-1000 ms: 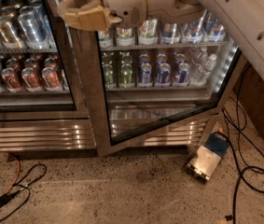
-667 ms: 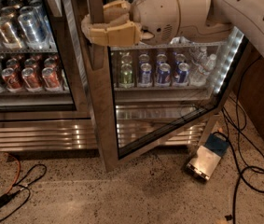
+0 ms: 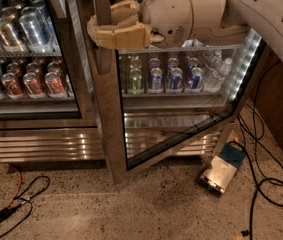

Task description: Open right fridge door

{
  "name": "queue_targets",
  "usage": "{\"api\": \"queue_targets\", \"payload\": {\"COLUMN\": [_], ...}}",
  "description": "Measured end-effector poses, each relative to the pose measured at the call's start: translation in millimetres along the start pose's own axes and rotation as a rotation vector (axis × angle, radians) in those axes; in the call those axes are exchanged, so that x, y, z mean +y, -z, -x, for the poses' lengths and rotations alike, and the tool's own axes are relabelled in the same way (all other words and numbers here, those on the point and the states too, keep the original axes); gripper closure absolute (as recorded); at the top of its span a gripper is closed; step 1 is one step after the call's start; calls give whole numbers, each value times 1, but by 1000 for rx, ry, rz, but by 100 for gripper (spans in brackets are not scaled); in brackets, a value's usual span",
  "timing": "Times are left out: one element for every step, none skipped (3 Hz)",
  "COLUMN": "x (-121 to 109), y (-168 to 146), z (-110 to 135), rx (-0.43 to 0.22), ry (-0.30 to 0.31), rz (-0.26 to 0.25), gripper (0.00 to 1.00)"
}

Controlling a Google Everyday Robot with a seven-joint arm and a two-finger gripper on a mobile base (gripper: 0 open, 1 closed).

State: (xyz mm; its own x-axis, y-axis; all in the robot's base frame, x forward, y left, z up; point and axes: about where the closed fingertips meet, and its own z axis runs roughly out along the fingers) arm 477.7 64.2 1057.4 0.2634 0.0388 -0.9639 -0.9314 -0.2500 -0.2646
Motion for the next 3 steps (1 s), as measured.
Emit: {"api": "queue_targets", "payload": {"x": [0,4,20], "y": [0,-4,-4], "z": [0,7,20], "rx": [0,-4,19], "ry": [0,-4,-21], "rz": [0,38,91], "gripper": [58,34,11]}}
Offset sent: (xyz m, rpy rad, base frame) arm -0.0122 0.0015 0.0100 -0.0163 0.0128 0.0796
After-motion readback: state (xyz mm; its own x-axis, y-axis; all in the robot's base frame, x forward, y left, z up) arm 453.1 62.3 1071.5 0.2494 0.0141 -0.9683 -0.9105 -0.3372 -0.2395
